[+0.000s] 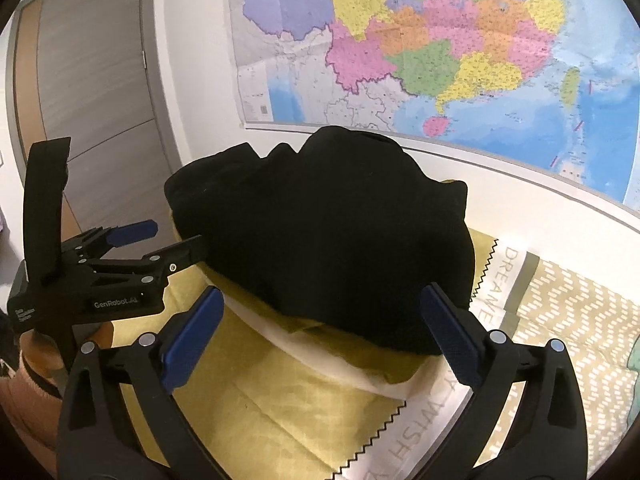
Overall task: Fold large clothes
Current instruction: 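Lower the black jacket onto the mustard clothes stack and open both tools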
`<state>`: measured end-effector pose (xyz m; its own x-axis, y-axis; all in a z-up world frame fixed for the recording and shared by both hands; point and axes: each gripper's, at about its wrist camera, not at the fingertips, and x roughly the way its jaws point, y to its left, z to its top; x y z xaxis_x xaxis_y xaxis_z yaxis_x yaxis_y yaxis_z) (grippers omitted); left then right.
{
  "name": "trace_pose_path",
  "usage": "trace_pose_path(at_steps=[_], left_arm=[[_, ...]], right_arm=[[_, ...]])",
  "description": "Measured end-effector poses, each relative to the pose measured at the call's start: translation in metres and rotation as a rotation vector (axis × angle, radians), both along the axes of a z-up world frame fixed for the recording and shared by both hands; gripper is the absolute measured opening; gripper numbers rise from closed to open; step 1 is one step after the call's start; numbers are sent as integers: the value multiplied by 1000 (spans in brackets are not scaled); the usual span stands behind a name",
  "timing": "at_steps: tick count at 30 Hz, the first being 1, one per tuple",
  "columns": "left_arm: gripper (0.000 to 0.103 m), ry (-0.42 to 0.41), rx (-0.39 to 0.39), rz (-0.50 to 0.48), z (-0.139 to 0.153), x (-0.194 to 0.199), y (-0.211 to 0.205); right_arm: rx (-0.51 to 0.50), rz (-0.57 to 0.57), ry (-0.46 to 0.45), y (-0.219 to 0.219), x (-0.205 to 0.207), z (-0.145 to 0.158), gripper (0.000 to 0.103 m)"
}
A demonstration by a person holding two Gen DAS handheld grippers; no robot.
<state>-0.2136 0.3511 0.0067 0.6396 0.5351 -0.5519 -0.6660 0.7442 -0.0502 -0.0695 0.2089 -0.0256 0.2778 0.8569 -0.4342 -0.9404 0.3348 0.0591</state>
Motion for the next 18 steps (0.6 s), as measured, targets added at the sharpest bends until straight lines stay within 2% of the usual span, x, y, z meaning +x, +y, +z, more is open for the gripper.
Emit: trace_pose_path(at_steps=[11, 18], left_arm=[[96, 5, 42, 65, 1, -18, -34], [96, 8, 47, 59, 0, -21, -46]], right_arm=[[-5, 1, -4, -19, -20, -9, 97], [-15, 1, -15, -26, -31, -13, 97]])
